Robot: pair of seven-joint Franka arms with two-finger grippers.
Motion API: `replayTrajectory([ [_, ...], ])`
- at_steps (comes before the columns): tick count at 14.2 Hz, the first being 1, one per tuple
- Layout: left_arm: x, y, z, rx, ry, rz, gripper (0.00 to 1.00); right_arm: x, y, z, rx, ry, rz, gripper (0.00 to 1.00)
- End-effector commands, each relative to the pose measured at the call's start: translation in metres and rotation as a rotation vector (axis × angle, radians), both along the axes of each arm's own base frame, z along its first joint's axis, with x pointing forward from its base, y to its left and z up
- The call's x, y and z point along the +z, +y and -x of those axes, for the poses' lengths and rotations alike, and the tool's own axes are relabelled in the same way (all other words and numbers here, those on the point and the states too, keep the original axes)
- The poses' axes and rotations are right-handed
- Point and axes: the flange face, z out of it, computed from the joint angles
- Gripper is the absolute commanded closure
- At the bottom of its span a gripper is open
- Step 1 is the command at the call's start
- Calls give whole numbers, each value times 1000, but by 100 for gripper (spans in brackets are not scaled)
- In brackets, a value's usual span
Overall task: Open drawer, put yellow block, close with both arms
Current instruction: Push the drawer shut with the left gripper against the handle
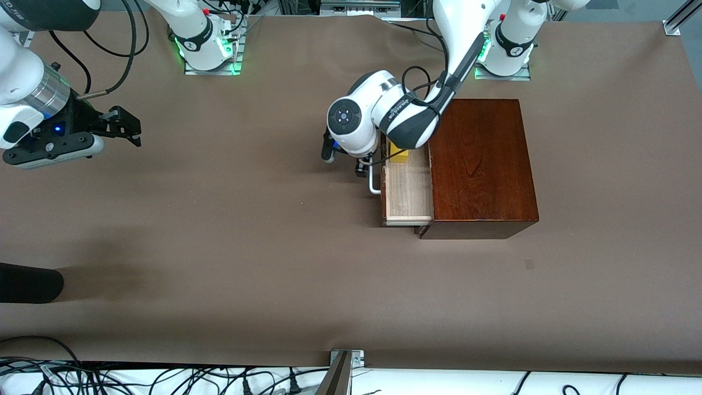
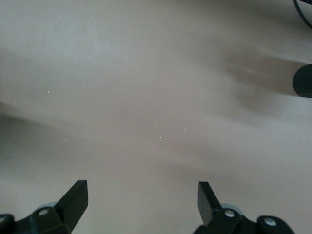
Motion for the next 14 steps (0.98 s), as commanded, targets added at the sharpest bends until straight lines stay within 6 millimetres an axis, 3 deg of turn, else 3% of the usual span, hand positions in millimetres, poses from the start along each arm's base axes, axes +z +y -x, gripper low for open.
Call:
replayTrajectory([
  [1, 9, 35, -14, 20, 52, -73, 0, 4, 5, -3, 0, -12, -1, 0],
  [4, 13, 57, -15, 42, 119, -140, 0, 4, 7, -1, 6, -5, -13, 0],
  [6, 14, 72, -23, 66, 131, -171, 0, 3, -4, -4, -4, -9, -6, 0],
  [8, 13, 84, -29, 85, 139, -187, 0, 6, 6, -3, 12, -19, 5, 0],
  [14, 15, 94, -32, 100, 158, -203, 0, 6, 8, -2, 7, -17, 11, 0],
])
